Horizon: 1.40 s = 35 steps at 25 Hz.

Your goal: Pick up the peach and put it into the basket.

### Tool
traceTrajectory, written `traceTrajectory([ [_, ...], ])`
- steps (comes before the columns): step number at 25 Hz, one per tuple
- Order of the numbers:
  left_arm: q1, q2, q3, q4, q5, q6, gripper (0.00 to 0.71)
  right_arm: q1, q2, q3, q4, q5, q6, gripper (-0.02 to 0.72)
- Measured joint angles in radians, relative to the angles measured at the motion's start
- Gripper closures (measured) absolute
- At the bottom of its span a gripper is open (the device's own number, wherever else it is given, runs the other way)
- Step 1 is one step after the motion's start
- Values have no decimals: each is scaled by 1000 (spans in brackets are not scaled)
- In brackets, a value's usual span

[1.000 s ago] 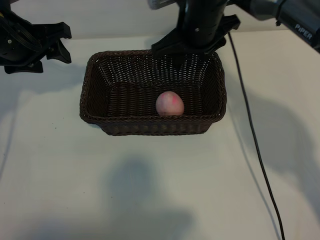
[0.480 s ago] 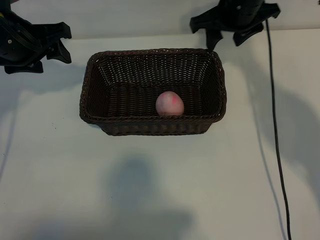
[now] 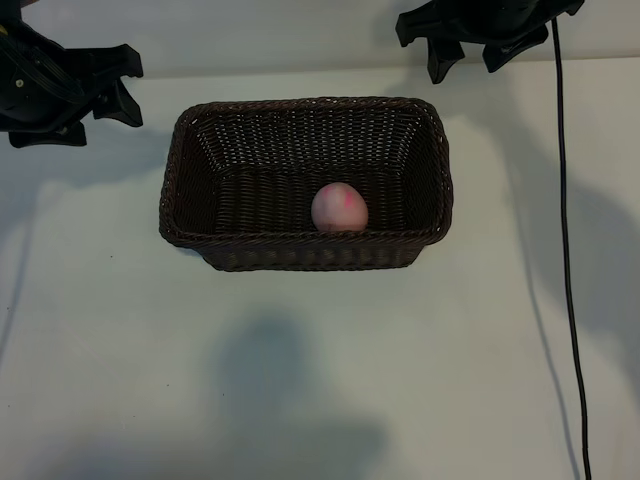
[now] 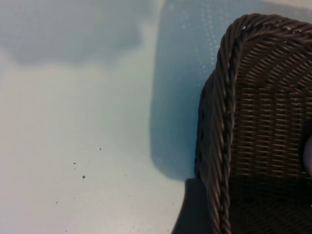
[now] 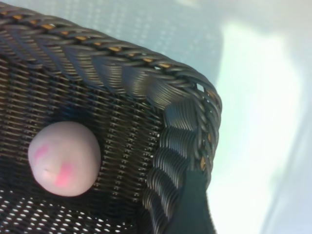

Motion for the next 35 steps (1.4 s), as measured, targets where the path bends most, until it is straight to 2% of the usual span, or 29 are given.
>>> traceTrajectory([
  [10, 0, 0, 0, 0, -1, 1, 155, -17, -4, 128, -33, -2, -2, 137],
  [35, 0, 0, 0, 0, -1, 1, 155, -37, -5, 132, -30, -2, -2, 137],
])
